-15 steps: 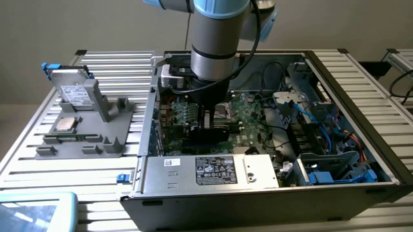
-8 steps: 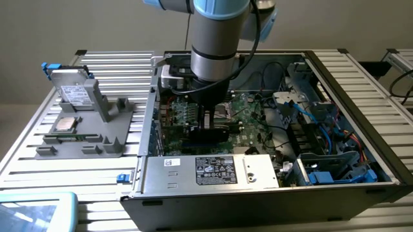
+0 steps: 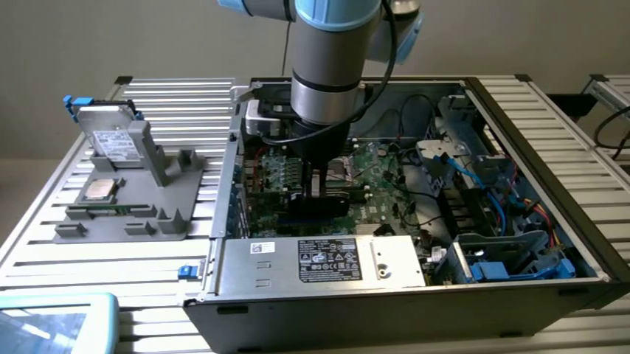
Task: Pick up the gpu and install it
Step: 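Insert the gpu into the slot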
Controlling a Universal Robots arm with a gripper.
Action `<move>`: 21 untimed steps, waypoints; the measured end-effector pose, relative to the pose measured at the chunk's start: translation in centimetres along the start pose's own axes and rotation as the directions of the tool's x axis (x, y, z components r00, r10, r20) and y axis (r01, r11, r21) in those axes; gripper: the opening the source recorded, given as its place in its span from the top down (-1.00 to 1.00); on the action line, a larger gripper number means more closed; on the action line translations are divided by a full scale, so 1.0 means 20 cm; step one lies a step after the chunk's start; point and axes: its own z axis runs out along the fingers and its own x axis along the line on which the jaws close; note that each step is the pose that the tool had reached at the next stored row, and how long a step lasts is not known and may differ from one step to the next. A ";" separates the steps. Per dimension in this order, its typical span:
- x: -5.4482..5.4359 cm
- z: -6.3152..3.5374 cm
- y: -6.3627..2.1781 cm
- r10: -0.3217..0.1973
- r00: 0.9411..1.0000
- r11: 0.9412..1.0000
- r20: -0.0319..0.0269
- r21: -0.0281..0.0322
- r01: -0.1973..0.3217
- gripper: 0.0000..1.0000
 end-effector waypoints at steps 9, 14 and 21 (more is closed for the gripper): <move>0.00 0.002 -0.001 -0.001 1.000 1.000 0.000 0.000 0.001 0.45; 0.00 0.002 -0.001 -0.006 1.000 1.000 0.000 0.000 0.006 0.45; 0.00 0.002 -0.009 -0.011 1.000 1.000 -0.001 0.000 0.011 0.45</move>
